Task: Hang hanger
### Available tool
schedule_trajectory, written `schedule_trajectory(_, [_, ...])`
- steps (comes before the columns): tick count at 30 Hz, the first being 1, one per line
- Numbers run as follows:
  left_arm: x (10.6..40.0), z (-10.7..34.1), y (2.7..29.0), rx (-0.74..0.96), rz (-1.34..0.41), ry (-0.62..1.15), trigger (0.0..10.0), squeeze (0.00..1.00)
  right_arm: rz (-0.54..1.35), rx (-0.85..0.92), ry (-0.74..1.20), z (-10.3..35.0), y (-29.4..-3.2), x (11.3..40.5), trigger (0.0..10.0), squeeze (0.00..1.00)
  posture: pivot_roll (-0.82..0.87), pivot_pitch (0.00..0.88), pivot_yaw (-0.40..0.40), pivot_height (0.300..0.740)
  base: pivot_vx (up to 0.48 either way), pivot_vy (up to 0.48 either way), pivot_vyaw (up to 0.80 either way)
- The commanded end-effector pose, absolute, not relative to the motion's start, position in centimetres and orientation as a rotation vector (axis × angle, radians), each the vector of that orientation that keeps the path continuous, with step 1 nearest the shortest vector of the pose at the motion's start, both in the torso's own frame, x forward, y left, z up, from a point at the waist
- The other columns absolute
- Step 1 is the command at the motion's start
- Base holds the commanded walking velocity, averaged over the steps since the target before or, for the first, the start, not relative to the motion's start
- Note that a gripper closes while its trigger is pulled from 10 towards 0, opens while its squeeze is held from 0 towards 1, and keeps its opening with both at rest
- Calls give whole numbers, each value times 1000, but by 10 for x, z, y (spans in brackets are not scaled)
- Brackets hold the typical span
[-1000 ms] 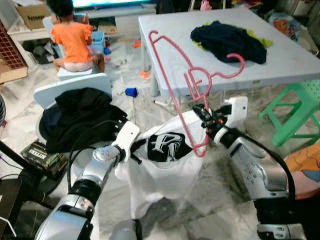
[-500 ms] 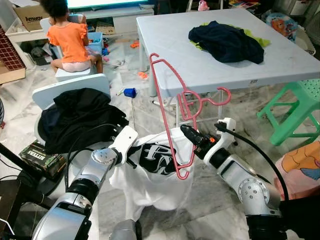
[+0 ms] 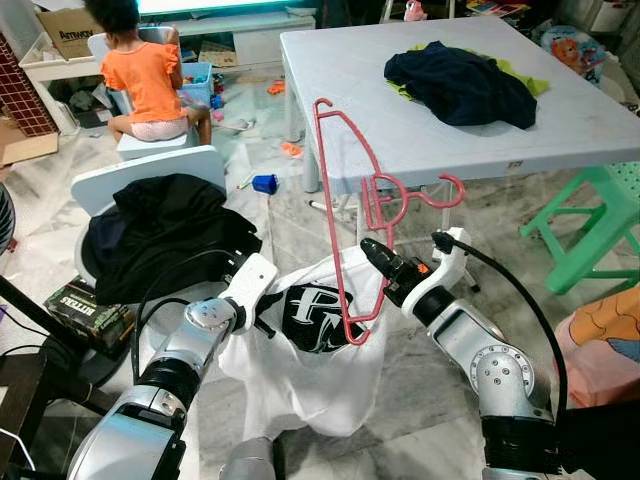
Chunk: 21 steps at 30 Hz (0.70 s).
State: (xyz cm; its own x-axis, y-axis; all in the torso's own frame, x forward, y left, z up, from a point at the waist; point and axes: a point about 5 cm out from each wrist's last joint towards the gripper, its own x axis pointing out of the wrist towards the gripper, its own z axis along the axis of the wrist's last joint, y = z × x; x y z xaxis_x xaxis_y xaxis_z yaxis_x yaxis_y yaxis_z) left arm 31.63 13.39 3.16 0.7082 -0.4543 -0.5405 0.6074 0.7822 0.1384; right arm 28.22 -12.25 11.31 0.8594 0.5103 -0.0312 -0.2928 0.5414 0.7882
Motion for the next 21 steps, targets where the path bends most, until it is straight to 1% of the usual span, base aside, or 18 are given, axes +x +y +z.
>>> schedule_trajectory(1, [321,36,139,327,-577,502,0,0,527,908,192,129,-126,286,10000,0,-37,0,37,740,0,0,0])
schedule_trajectory(4, [321,36,139,324,-576,501,0,0,578,906,192,132,-121,283,10000,0,-36,0,36,740,0,0,0])
schedule_trajectory(21, [320,34,137,316,-585,503,0,0,616,916,193,133,-120,281,10000,0,-41,0,36,740,0,0,0])
